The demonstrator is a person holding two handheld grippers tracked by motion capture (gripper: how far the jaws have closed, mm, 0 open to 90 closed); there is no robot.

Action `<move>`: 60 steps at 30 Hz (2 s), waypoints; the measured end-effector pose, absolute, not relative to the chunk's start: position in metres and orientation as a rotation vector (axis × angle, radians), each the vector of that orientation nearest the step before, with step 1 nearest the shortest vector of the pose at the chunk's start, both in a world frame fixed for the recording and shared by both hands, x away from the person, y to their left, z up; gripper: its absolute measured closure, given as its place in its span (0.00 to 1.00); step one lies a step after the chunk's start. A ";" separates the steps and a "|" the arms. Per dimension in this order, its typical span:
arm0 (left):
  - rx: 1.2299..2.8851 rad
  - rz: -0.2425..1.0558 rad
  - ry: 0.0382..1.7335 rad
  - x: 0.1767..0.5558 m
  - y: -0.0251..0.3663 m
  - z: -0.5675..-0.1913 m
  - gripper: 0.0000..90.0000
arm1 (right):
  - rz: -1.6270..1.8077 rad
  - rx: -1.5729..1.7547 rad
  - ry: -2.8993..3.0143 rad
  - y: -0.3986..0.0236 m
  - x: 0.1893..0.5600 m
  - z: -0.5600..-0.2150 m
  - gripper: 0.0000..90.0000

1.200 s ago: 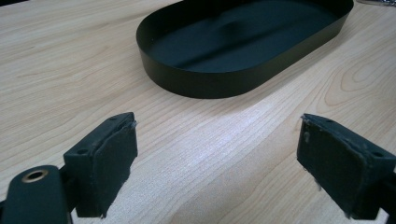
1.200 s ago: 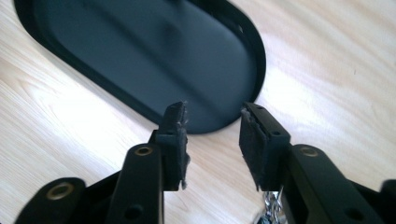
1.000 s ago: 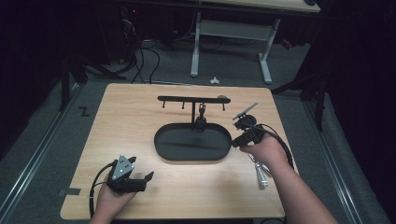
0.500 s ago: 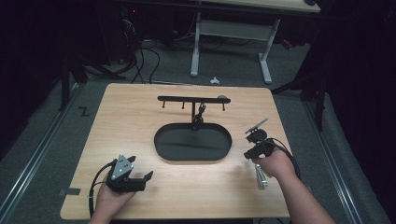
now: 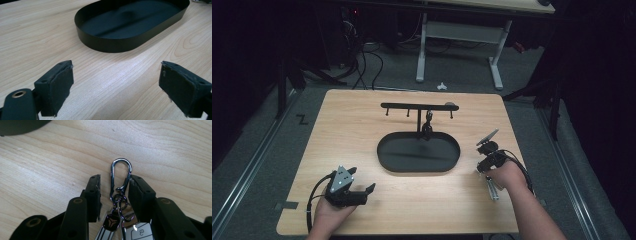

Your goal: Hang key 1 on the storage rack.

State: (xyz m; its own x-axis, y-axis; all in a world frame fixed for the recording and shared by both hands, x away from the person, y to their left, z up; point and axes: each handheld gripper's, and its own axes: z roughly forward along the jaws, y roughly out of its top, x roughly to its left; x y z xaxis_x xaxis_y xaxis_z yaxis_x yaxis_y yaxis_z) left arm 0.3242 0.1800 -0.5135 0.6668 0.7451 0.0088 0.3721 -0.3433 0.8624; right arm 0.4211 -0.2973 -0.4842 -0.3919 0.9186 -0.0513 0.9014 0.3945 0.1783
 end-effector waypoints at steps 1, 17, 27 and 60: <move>1.956 0.509 0.873 0.324 0.180 -0.513 0.15 | 0.174 1.647 2.504 -0.298 0.422 -0.485 0.71; 1.961 0.495 0.873 0.324 0.180 -0.515 0.15 | 0.193 1.679 2.531 -0.301 0.421 -0.488 0.82; 1.966 0.487 0.868 0.324 0.179 -0.515 0.15 | 0.211 1.686 2.509 -0.301 0.420 -0.488 0.83; 1.975 0.481 0.847 0.324 0.176 -0.514 0.15 | 0.173 1.638 2.584 -0.289 0.422 -0.487 0.83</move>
